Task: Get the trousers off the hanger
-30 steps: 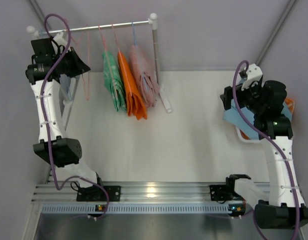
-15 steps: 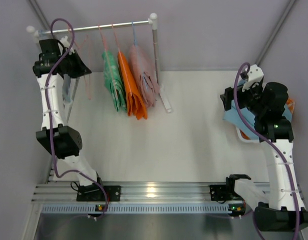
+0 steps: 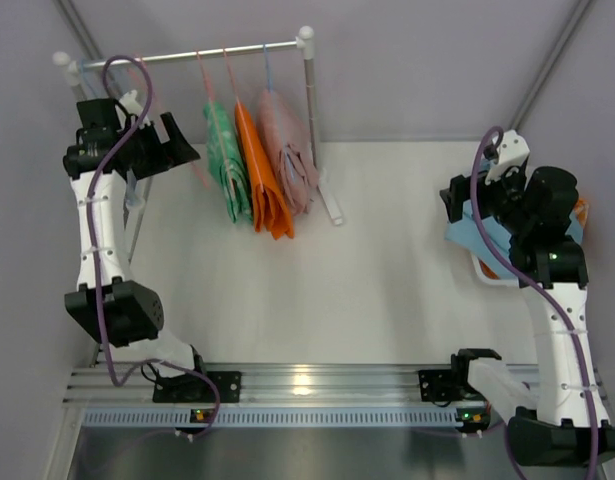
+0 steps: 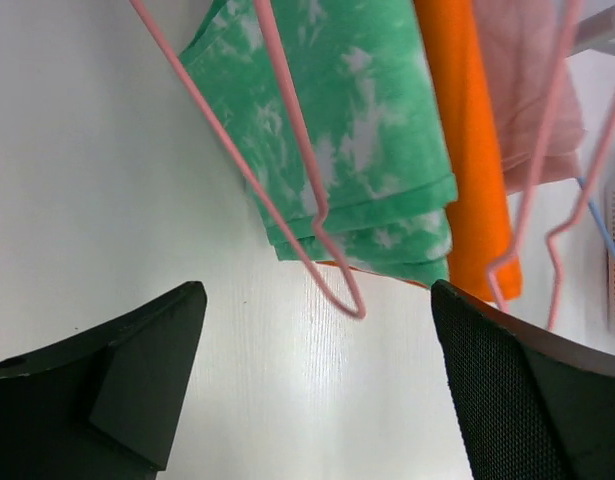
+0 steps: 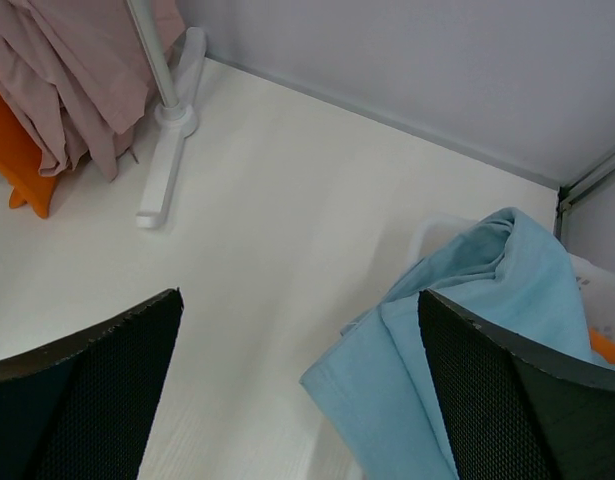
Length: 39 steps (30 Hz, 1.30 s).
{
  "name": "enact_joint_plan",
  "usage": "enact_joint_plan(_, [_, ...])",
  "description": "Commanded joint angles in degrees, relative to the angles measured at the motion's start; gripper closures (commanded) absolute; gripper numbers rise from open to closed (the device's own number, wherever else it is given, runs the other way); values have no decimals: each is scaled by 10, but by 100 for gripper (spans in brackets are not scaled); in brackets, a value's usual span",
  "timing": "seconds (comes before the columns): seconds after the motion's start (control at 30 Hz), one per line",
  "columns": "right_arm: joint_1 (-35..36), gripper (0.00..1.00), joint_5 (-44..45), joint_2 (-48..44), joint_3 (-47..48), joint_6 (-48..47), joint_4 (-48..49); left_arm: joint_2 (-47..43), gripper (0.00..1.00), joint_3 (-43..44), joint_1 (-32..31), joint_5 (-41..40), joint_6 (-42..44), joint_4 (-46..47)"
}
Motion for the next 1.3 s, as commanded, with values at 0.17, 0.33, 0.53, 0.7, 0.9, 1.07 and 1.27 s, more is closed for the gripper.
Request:
enact_joint_plan(0.17, [8, 1, -17, -35, 16, 43, -7, -202, 1, -64, 3, 35, 27, 61])
enact_joint_plan(0.33, [8, 0, -24, -79, -17, 84, 6, -238, 1, -65, 2, 104, 80, -8])
enact_joint_plan(0.53, [8, 0, -31, -133, -59, 117, -1, -311, 1, -160, -3, 175, 154, -56])
enact_joint_plan(0.7, [8, 0, -27, -192, -112, 124, -15, -387, 1, -248, -4, 93, 194, -56])
enact_joint_plan(0.9, [-4, 0, -26, -244, -146, 151, -21, -453, 1, -297, -3, 13, 203, -50])
enact_joint_plan(1.07, [-6, 1, -33, -240, -141, 150, -28, -460, 1, -307, -3, 13, 191, -36])
enact_joint_plan(1.27, [-6, 0, -30, -239, -137, 153, -23, -451, 1, -304, -3, 13, 184, -23])
